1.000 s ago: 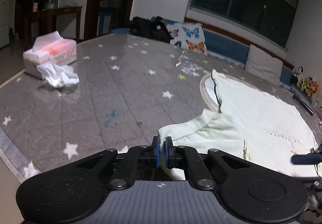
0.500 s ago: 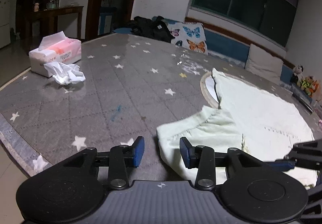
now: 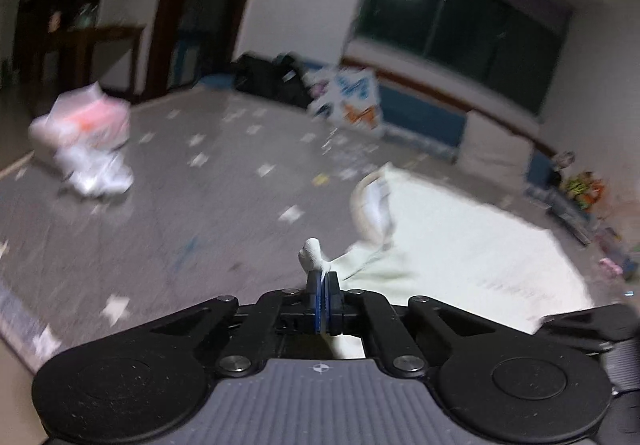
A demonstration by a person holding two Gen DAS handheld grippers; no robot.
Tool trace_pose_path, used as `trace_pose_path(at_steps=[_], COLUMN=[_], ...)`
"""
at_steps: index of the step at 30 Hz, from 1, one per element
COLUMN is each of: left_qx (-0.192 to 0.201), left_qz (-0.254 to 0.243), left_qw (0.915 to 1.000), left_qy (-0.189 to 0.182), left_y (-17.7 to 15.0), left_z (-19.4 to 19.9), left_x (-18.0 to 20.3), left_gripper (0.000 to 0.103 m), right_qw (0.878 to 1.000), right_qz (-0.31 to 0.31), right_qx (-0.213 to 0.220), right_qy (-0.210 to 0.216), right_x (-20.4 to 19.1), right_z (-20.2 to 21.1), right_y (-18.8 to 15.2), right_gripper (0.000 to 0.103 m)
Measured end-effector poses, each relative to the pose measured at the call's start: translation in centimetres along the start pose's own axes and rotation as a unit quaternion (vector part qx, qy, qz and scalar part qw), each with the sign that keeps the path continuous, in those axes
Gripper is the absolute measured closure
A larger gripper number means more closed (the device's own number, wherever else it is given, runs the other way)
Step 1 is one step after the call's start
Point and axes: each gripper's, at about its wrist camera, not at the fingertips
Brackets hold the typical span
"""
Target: Fold clothes
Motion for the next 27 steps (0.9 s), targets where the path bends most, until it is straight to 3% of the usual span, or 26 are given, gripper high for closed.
trace_pose_path(at_steps=[5, 13, 15, 18, 22, 27], left_qx=[0.014, -0.058, -0.076, -0.071, -0.046, -0.074], left_qz=[-0.055, -0.128, -0.145, -0.162, -0.143, -0.124], left_qw=[0.9953, 0.9777, 0.9729, 0.9697, 0.9770, 0.9841], left_qy=[-0.078, -0.156, -0.164, -0.169, -0.151, -0.103], left_y=[-0.2, -3.0, -3.7, -3.8, -2.8, -3.1], left_z=[0.9, -1.3, -1.6, -0.8, -0.1, -1.6], left_x=[3.8, 8.5, 9.1, 9.2, 7.5, 5.4], left_gripper=[0.101, 0.100, 0.098, 0.098, 0.098, 0.098], right_qw=[1.000, 0.993, 0.991, 0.989, 0.988, 0.990], right_qz=[-0.021, -0.078, -0.093, -0.113, -0.130, -0.131], right_qx=[0.004, 0.002, 0.005, 0.014, 0.026, 0.028], right_qy=[-0.021, -0.085, -0.092, -0.094, -0.076, -0.044], right_x=[1.3, 5.2, 6.1, 7.3, 8.3, 8.8], right_z=[1.5, 4.6, 5.2, 5.7, 5.2, 2.8], right_y=[-0.9, -3.1, -3.2, -2.9, -1.7, 0.7], right_gripper=[0.067, 0.067, 0.067, 0.067, 0.067, 0.075])
Point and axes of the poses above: each gripper's, at about its wrist camera, not at the fingertips, and z roughly against the way its jaws point, x to its right, y to its top, and after that the axes turned 4 degrees about -x, right-handed
